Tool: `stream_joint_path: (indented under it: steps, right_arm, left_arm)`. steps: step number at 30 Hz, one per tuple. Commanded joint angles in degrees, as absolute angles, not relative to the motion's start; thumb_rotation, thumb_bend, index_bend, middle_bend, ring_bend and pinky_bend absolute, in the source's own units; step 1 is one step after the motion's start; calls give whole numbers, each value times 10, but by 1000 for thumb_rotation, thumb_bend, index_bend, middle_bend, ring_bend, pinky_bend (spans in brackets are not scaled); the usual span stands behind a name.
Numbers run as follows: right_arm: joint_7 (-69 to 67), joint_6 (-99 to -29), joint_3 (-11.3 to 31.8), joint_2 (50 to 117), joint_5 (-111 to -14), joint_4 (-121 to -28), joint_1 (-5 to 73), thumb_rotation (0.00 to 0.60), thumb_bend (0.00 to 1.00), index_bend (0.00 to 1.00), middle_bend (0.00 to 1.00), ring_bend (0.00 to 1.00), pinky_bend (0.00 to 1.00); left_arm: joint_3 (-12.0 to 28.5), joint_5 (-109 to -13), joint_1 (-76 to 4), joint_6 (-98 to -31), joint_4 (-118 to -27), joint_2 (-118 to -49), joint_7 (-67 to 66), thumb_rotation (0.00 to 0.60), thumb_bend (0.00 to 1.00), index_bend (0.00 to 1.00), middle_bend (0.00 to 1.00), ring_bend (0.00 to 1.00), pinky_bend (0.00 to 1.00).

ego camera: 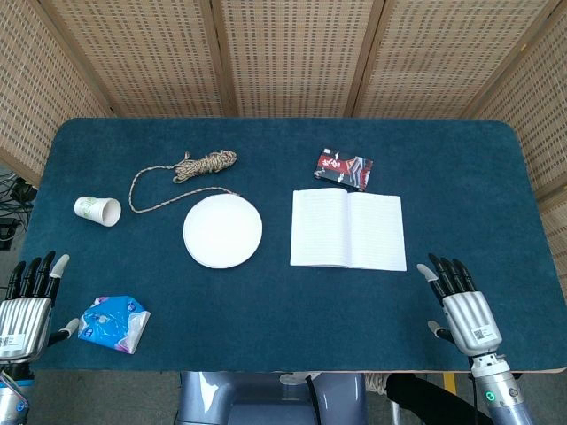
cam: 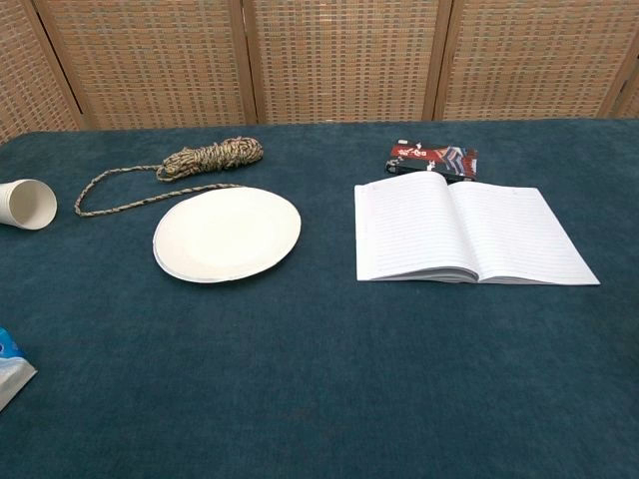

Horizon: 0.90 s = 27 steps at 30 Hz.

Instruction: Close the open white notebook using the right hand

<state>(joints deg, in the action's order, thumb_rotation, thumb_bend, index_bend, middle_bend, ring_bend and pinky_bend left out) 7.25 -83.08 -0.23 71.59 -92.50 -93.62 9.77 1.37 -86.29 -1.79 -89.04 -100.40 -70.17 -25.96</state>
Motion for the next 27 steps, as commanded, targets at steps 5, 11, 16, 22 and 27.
stream_joint_path:
  steps: [5, 11, 16, 22, 27]
  right_arm:
    - [71, -828, 0, 717, -922, -934, 98, 600, 196, 0, 0, 0, 0]
    - [74, -827, 2, 719, -922, -934, 97, 600, 196, 0, 0, 0, 0]
    - [73, -826, 4, 720, -917, -931, 96, 600, 197, 0, 0, 0, 0]
    - [70, -826, 12, 718, -913, -935, 98, 600, 196, 0, 0, 0, 0]
    - [80, -813, 23, 720, -909, -950, 111, 600, 196, 0, 0, 0, 0]
  left_arm:
    - [14, -863, -18, -891, -1002, -701, -255, 600, 96, 0, 0, 0, 0]
    - [15, -869, -18, -895, -1002, -698, -245, 600, 96, 0, 0, 0, 0]
    - [15, -870, -18, -896, -1001, -697, -244, 600, 96, 0, 0, 0, 0]
    - [13, -872, -16, -897, -1004, -696, -244, 600, 95, 0, 0, 0, 0]
    - [14, -872, -15, -899, -1008, -693, -241, 600, 96, 0, 0, 0, 0]
